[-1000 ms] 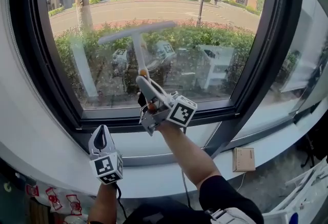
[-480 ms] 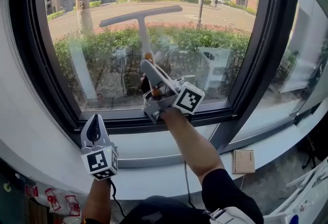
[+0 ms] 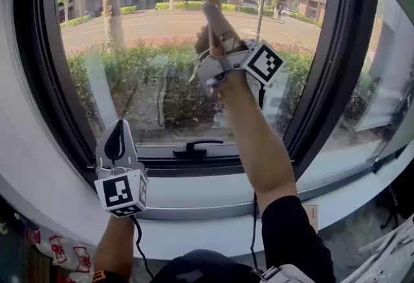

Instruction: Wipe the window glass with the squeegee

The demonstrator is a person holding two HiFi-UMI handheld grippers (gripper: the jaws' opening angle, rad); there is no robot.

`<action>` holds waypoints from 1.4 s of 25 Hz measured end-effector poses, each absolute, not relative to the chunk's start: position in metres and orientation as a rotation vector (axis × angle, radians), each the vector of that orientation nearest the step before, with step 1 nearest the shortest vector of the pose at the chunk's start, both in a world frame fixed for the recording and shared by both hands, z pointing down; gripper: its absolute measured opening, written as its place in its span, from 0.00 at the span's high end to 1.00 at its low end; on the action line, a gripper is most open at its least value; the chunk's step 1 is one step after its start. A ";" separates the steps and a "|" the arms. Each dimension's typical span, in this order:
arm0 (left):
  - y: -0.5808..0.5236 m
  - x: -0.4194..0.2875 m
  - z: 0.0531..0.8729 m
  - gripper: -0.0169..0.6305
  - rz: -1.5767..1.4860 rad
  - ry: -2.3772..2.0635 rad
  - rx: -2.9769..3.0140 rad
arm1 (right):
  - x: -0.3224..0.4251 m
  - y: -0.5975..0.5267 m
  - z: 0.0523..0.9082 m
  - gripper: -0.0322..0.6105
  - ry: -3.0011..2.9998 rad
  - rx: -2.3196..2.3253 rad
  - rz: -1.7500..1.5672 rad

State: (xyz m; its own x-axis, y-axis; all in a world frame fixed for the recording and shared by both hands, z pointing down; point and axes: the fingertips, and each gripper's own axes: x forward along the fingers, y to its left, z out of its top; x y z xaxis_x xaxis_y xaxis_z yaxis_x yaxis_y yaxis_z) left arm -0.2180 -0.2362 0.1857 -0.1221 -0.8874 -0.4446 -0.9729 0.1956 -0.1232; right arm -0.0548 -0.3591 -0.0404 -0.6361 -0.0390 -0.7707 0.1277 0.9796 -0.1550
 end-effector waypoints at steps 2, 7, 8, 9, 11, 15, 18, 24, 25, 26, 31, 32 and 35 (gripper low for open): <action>-0.239 -0.210 0.176 0.95 0.289 2.051 -1.717 | -0.049 -0.362 -0.058 0.87 2.250 0.068 -0.223; -0.239 -0.197 0.159 0.95 0.312 2.051 -1.672 | -0.040 -0.363 -0.088 0.87 2.251 0.120 -0.200; -0.240 -0.196 0.160 0.95 0.308 2.053 -1.664 | -0.040 -0.363 -0.090 0.87 2.254 0.130 -0.197; -0.241 -0.196 0.161 0.95 0.304 2.056 -1.659 | -0.039 -0.364 -0.091 0.87 2.258 0.139 -0.195; -0.244 -0.194 0.165 0.95 0.297 2.068 -1.657 | -0.038 -0.363 -0.087 0.87 2.261 0.157 -0.197; -0.249 -0.193 0.180 0.95 0.288 2.095 -1.684 | -0.040 -0.357 -0.058 0.87 2.262 0.199 -0.241; -0.253 -0.187 0.191 0.95 0.282 2.095 -1.724 | -0.040 -0.354 -0.023 0.87 2.272 0.204 -0.282; -0.256 -0.186 0.216 0.95 0.261 2.093 -1.775 | -0.033 -0.354 0.053 0.87 2.271 0.168 -0.375; -0.255 -0.188 0.222 0.95 0.258 2.101 -1.787 | -0.032 -0.352 0.065 0.87 2.269 0.157 -0.393; -0.254 -0.191 0.228 0.95 0.258 2.109 -1.801 | -0.031 -0.350 0.077 0.87 2.265 0.146 -0.413; -0.246 -0.204 0.261 0.95 0.253 2.150 -1.873 | -0.027 -0.343 0.134 0.87 2.255 0.088 -0.508; -0.244 -0.205 0.266 0.95 0.249 2.155 -1.886 | -0.025 -0.342 0.142 0.87 2.255 0.076 -0.519; -0.236 -0.210 0.280 0.95 0.238 2.161 -1.918 | -0.022 -0.341 0.153 0.87 2.263 0.047 -0.531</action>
